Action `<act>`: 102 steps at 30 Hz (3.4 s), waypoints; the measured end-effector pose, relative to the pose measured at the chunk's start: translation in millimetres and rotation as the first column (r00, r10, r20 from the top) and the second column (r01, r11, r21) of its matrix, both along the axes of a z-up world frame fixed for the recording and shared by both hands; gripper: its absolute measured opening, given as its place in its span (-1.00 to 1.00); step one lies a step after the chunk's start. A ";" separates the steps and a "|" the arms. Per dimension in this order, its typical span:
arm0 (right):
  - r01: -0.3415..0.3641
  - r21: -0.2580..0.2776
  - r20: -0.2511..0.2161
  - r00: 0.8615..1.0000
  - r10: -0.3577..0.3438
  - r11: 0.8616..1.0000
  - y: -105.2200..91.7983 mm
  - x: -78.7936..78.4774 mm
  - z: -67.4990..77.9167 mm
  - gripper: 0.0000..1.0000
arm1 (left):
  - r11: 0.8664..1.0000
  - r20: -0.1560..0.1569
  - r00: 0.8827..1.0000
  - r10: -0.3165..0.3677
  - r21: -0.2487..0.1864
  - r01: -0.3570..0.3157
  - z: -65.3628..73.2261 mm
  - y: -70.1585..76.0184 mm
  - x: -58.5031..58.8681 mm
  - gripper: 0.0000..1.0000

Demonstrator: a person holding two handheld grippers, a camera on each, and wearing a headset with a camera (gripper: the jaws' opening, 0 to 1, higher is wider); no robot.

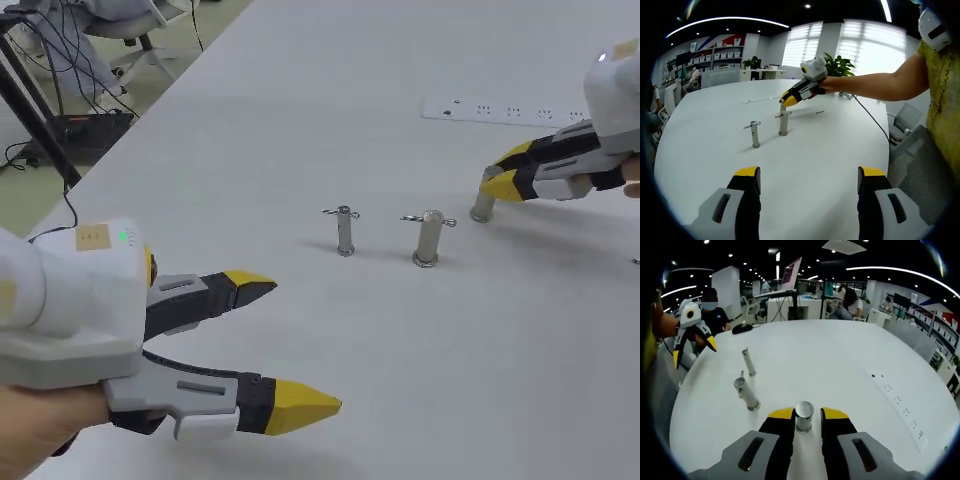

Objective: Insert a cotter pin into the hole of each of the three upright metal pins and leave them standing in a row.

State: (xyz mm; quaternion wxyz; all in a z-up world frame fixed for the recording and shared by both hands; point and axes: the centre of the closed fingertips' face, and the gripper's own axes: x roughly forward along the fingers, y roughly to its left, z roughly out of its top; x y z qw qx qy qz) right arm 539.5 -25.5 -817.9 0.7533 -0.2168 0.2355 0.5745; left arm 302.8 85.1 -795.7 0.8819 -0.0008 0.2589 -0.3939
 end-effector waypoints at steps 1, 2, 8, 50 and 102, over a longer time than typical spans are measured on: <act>0.001 0.003 -0.002 1.000 -0.001 1.000 0.7 0.4 -0.1 -0.58 | 1.000 0.000 1.000 0.000 0.002 0.000 -0.3 -0.1 0.0 0.58; 0.000 0.006 -0.003 1.000 0.000 1.000 1.4 0.4 0.0 -0.59 | 1.000 -0.001 1.000 0.000 0.003 0.000 -0.5 -0.3 0.0 0.58; 0.009 0.022 -0.016 1.000 -0.009 1.000 4.2 -1.6 -1.0 -0.63 | 1.000 -0.001 1.000 -0.002 0.005 0.002 -1.1 -1.0 0.9 0.56; 0.017 -0.026 0.002 1.000 -0.017 1.000 -36.7 -83.6 39.7 -0.77 | 0.997 0.054 0.995 -0.081 -0.007 0.082 17.2 -20.6 -0.5 0.52; -0.481 -0.003 -0.094 0.873 0.479 0.877 30.9 -214.2 -0.3 -0.75 | 0.991 0.046 0.990 -0.132 0.039 0.130 21.8 -35.0 -22.6 0.44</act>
